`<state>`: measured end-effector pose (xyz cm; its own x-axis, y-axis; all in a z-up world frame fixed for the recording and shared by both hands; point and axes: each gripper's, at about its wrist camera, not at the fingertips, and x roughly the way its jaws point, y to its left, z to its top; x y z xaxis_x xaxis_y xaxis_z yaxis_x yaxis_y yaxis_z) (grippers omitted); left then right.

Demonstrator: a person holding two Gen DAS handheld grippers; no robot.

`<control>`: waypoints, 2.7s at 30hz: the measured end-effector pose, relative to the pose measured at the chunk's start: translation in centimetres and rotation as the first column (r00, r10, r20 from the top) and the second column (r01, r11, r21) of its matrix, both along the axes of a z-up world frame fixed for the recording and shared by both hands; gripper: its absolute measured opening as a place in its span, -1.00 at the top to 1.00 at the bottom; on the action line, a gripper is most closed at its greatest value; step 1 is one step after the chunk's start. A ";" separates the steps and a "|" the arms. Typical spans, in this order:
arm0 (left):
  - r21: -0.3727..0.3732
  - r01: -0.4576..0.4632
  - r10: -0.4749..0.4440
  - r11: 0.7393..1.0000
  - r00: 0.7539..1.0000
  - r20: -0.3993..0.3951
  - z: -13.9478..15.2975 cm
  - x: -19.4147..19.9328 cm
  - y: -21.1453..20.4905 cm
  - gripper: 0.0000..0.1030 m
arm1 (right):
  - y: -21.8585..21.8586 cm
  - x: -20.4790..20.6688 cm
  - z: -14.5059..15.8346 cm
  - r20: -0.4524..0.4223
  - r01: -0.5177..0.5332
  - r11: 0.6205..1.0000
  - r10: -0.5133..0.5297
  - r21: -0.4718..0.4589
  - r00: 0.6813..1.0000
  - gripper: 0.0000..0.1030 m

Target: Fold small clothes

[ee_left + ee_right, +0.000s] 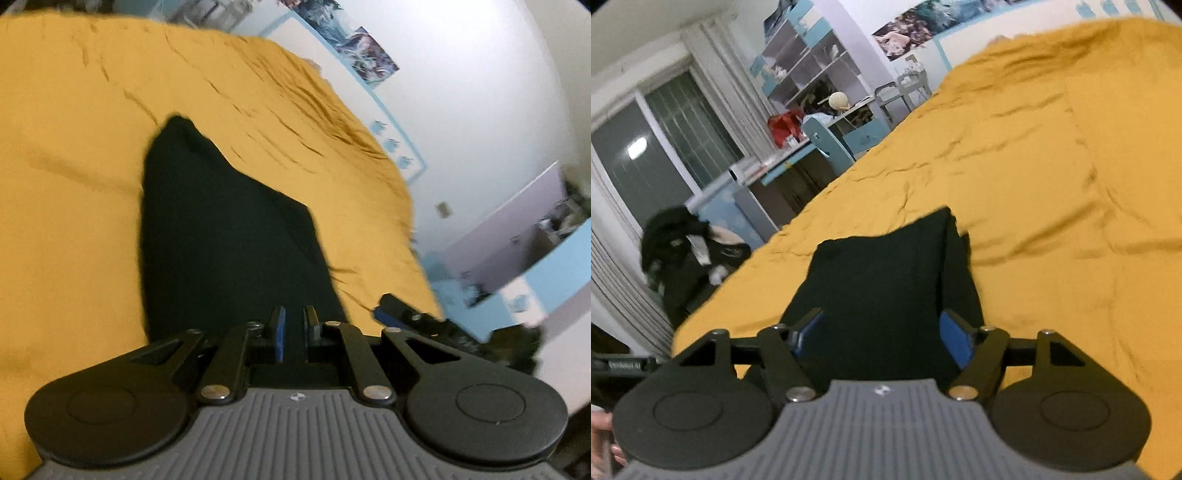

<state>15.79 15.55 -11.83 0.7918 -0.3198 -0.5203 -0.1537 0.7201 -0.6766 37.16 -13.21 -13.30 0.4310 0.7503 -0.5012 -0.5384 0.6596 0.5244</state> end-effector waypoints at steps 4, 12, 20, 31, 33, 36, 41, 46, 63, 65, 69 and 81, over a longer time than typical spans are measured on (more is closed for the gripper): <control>0.019 -0.017 0.019 1.000 0.996 -0.090 -2.2 1.9 0.5 0.83 | 2.7 3.0 -3.0 -0.131 -0.047 0.999 0.043 -0.023 0.990 -0.19; 0.005 -0.028 0.028 1.000 0.996 -0.082 -2.0 0.9 0.1 0.83 | 0.3 3.2 -5.2 -0.217 0.025 0.999 -0.015 0.040 0.976 -0.03; 0.006 -0.018 0.018 1.000 0.999 -0.030 -0.2 -3.8 -2.7 0.80 | -1.9 -4.7 -1.0 -0.070 0.023 1.000 -0.022 0.010 0.997 -0.23; -0.077 -0.045 0.035 0.996 0.991 -0.127 -4.0 -4.4 -1.8 0.86 | -2.4 -7.7 -3.6 -0.100 0.095 0.986 -0.109 -0.135 0.989 -0.23; -0.037 -0.038 0.034 0.999 0.993 -0.111 -2.2 -4.6 -2.4 0.62 | -1.9 -8.0 -2.2 -0.086 0.116 0.981 -0.131 -0.156 0.988 -0.30; 0.054 -0.041 0.046 0.998 0.995 -0.093 1.1 -5.6 -3.9 0.24 | -1.2 -9.6 0.8 -0.021 0.165 0.961 -0.174 -0.223 0.984 -0.35; 0.329 -0.079 0.116 0.941 0.989 -0.094 7.3 -8.3 -7.9 -0.38 | -0.1 -13.6 5.9 0.074 0.224 0.924 -0.212 -0.311 0.975 -0.58; 0.426 -0.098 0.146 0.899 0.986 -0.081 10.0 -10.9 -11.0 -0.56 | 0.2 -17.8 9.1 0.130 0.234 0.913 -0.202 -0.334 0.971 -0.58; 0.480 -0.116 0.185 0.870 0.978 -0.099 10.5 -14.8 -13.8 -0.56 | -0.8 -24.9 11.4 0.122 0.238 0.907 -0.207 -0.347 0.971 -0.58; 0.483 -0.111 0.183 0.868 0.978 -0.104 10.4 -14.7 -13.9 -0.56 | -0.9 -24.8 11.4 0.122 0.239 0.906 -0.209 -0.348 0.970 -0.58; 0.481 -0.107 0.180 0.870 0.977 -0.110 10.3 -14.7 -14.1 -0.56 | -0.9 -24.6 11.3 0.128 0.242 0.902 -0.209 -0.357 0.969 -0.59; 0.508 -0.084 0.190 0.857 0.969 -0.160 9.4 -14.2 -14.4 -0.56 | -0.9 -24.4 10.6 0.112 0.241 0.890 -0.214 -0.387 0.970 -0.59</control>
